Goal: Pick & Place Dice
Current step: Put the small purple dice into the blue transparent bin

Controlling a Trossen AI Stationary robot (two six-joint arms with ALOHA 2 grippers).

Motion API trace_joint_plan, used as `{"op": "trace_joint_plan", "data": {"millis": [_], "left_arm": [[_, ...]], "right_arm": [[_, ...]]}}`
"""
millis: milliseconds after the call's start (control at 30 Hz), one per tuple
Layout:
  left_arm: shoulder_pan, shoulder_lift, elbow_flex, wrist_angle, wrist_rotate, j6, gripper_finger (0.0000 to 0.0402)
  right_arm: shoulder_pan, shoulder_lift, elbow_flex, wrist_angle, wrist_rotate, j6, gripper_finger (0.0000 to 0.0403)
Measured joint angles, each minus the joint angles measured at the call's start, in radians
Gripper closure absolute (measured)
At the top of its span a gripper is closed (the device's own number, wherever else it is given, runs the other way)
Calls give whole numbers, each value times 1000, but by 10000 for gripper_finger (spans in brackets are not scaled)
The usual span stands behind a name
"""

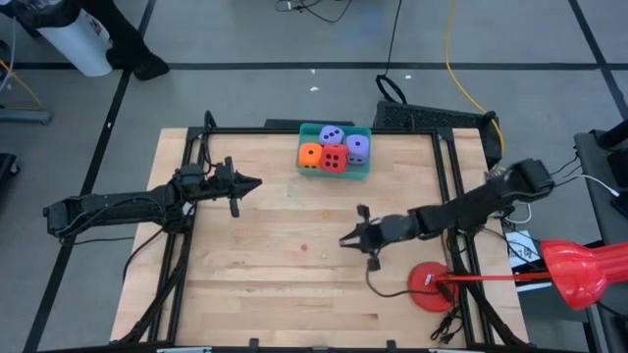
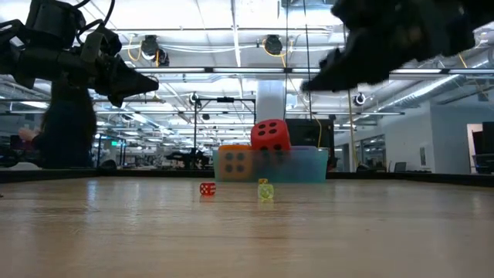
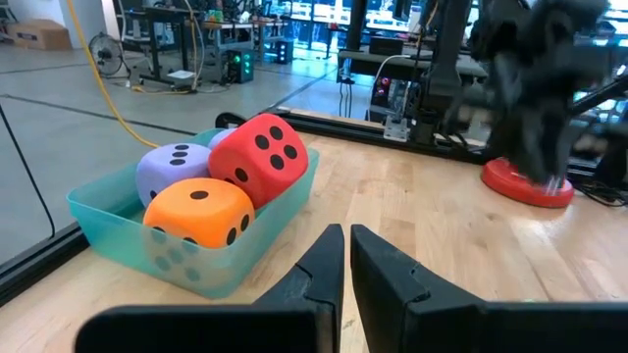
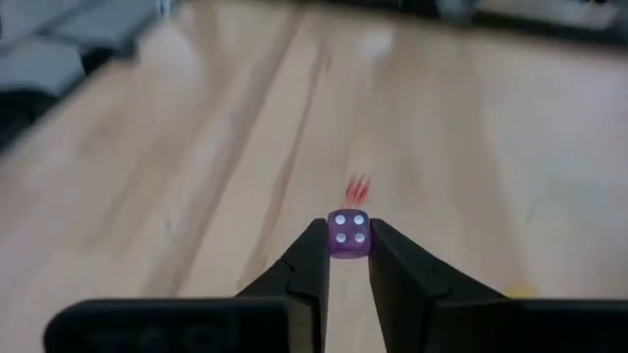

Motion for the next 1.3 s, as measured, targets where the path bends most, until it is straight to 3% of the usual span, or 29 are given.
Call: {"op": "trace_joint_plan", "data": {"millis": [167, 533, 867, 1300], "left_arm": [[0, 0, 0, 0, 0, 0, 371], [0, 0, 0, 0, 0, 0, 371], [0, 0, 0, 1, 0, 1, 371], [0, 0, 0, 1, 0, 2, 371]], "right_arm": [[-10, -199, 0, -14, 3, -46, 345], [-115, -593, 1, -262, 6, -96, 352], [-187, -823, -7, -432, 5, -103, 343], [-265, -1103, -185, -455, 5, -100, 340]]}}
